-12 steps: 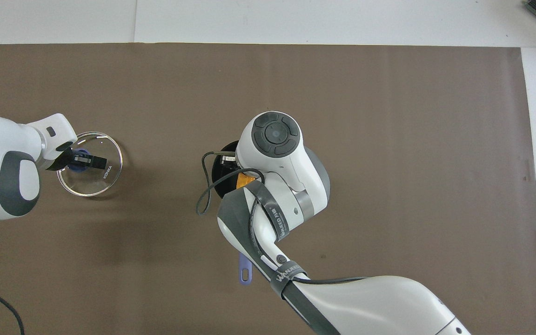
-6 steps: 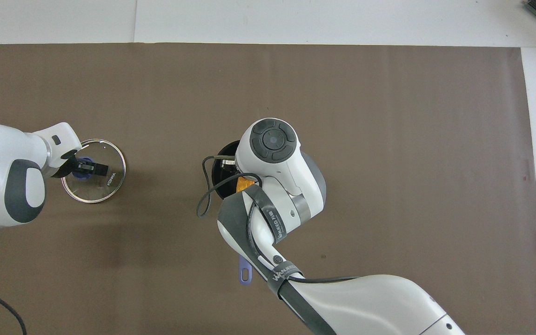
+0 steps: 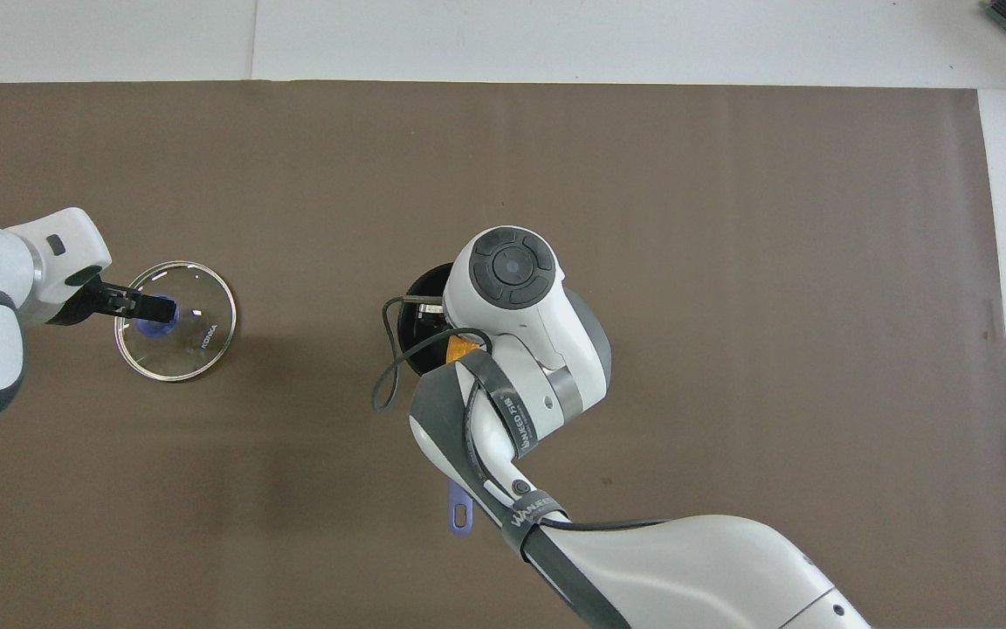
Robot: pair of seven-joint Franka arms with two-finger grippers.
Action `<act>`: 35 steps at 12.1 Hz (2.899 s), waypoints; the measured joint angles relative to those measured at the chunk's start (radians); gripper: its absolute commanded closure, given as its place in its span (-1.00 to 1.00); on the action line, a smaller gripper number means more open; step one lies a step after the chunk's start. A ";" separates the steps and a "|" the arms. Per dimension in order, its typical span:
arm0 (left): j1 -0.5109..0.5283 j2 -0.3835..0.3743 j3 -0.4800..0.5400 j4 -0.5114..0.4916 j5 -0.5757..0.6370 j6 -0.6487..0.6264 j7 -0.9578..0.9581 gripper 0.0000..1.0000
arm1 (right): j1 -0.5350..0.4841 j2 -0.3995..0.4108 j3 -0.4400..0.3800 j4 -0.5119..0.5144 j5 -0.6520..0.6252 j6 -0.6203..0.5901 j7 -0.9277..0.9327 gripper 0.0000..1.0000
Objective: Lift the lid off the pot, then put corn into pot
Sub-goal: 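Lower the corn into the pot with the right gripper while the left sets lid down, then open the right gripper and withdraw it from the pot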
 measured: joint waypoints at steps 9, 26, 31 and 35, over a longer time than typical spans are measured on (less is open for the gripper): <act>-0.012 -0.109 -0.050 0.506 0.079 -0.642 -0.107 -1.00 | 0.001 -0.001 0.000 -0.012 0.000 0.011 0.000 -0.58; -0.174 -0.072 0.068 0.642 0.066 -0.759 -0.158 -1.00 | -0.208 -0.334 -0.018 0.003 -0.111 -0.348 -0.153 -1.00; -0.174 -0.076 0.070 0.648 0.055 -0.760 -0.205 -1.00 | -0.400 -0.458 -0.022 0.004 -0.112 -0.531 -0.409 -1.00; -0.174 -0.079 0.070 0.648 0.055 -0.761 -0.211 -1.00 | -0.502 -0.528 -0.027 0.012 -0.112 -0.655 -0.510 -1.00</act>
